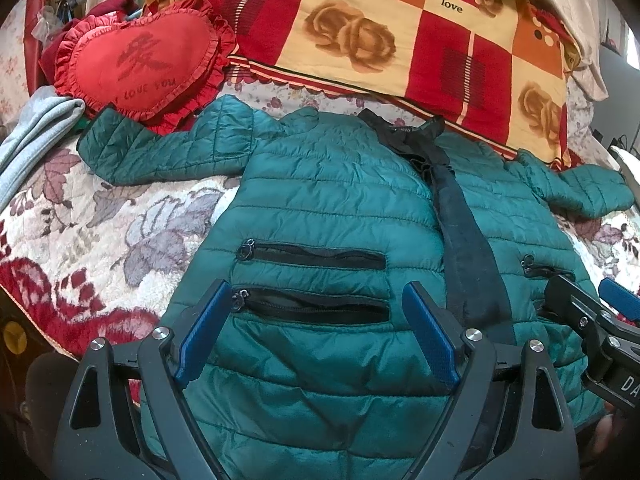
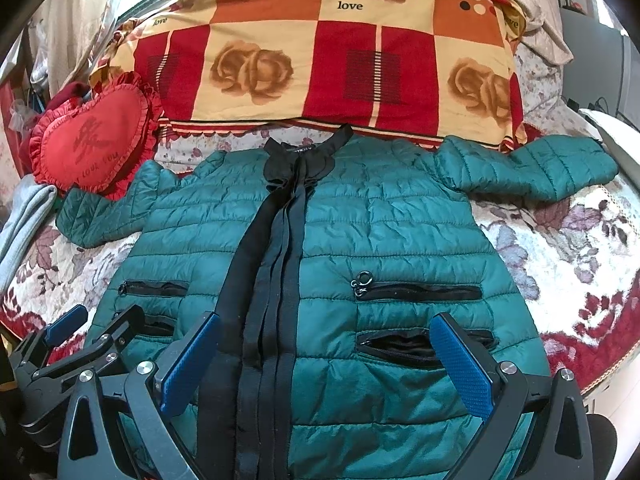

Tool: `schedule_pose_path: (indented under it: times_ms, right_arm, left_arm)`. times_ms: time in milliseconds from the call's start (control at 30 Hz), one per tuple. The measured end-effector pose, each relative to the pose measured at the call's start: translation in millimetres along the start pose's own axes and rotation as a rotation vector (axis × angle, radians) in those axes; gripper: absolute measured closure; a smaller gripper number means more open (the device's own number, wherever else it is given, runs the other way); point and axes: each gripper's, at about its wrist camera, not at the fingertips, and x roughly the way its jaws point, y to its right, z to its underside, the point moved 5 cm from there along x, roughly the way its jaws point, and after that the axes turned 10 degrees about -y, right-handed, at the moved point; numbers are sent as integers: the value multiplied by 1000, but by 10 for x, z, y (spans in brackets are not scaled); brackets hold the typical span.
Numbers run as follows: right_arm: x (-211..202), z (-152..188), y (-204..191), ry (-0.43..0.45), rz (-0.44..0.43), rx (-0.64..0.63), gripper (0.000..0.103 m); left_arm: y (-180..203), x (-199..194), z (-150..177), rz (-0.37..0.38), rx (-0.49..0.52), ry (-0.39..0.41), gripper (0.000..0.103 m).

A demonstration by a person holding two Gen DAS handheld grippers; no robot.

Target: Fold large clothes

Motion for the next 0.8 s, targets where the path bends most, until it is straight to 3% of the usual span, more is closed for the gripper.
schedule_pose_path:
  times_ms: [433,800]
  right_arm:
    - [62,-25,-51,12,29,-26,0]
    - [104,-75,-92,-40,27,-23,0]
  left_arm:
    - [-27,7,16,-2,-2,-1,16]
    - [-85,39,26,-5,-5,-3,16]
